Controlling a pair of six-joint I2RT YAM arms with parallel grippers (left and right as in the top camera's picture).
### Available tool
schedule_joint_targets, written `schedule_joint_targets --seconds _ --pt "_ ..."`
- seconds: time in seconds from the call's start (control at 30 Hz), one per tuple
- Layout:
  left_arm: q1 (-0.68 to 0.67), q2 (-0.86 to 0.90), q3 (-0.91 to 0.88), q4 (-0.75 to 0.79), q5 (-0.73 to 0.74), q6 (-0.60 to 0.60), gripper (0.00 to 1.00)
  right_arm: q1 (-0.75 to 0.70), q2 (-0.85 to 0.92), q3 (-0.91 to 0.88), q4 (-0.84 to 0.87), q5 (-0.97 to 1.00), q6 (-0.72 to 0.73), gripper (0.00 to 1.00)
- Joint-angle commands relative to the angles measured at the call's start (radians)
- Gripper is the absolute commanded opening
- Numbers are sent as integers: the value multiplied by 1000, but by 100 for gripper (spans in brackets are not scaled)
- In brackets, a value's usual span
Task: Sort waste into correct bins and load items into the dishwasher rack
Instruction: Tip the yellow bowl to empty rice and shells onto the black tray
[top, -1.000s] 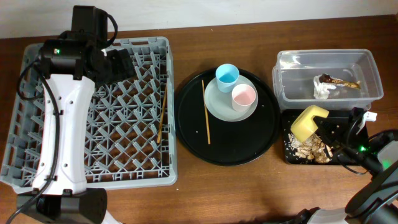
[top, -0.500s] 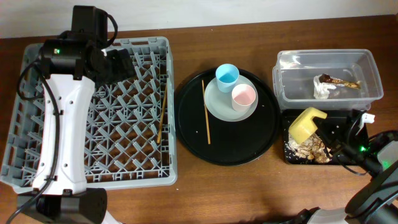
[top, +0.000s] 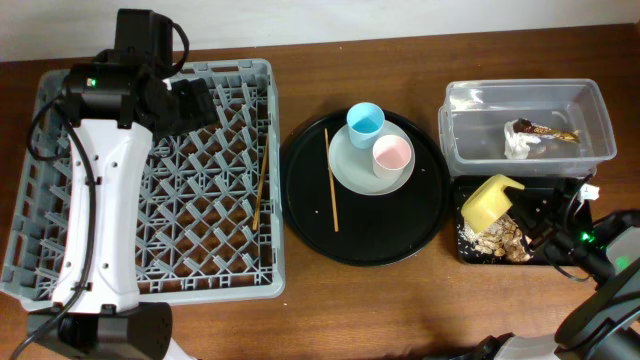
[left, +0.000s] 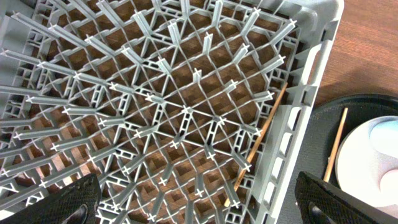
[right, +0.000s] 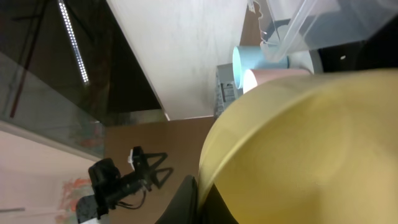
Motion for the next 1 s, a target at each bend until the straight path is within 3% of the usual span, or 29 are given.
schedule_joint_targets --seconds 0.0,0.1,0.2,0.3,0.37,0.4,0.47,0.63,0.8,0.97 --pt "0 6 3 -1 -5 -13 99 -3 -13 3 40 -25 60 4" --pt "0 6 3 -1 -4 -13 99 -3 -13 3 41 -24 61 4" --pt "0 6 3 -1 -4 -13 99 -3 -17 37 -18 -24 183 9" --pt "0 6 3 -1 -5 -13 99 -2 -61 133 -49 8 150 11" --pt "0 6 3 -1 -4 -13 99 10 -99 209 -77 150 179 10" --pt "0 6 3 -1 -5 -13 99 38 -133 291 -118 337 200 10" --pt "0 6 3 -1 -4 -13 99 85 -159 381 -181 534 202 10" --pt "0 6 3 -1 -5 -13 99 373 -192 632 -345 1009 206 11" --pt "0 6 3 -1 -5 -13 99 653 -191 680 -414 1396 323 4" --pt "0 6 3 -1 -4 -13 99 751 -190 671 -443 1488 344 4"
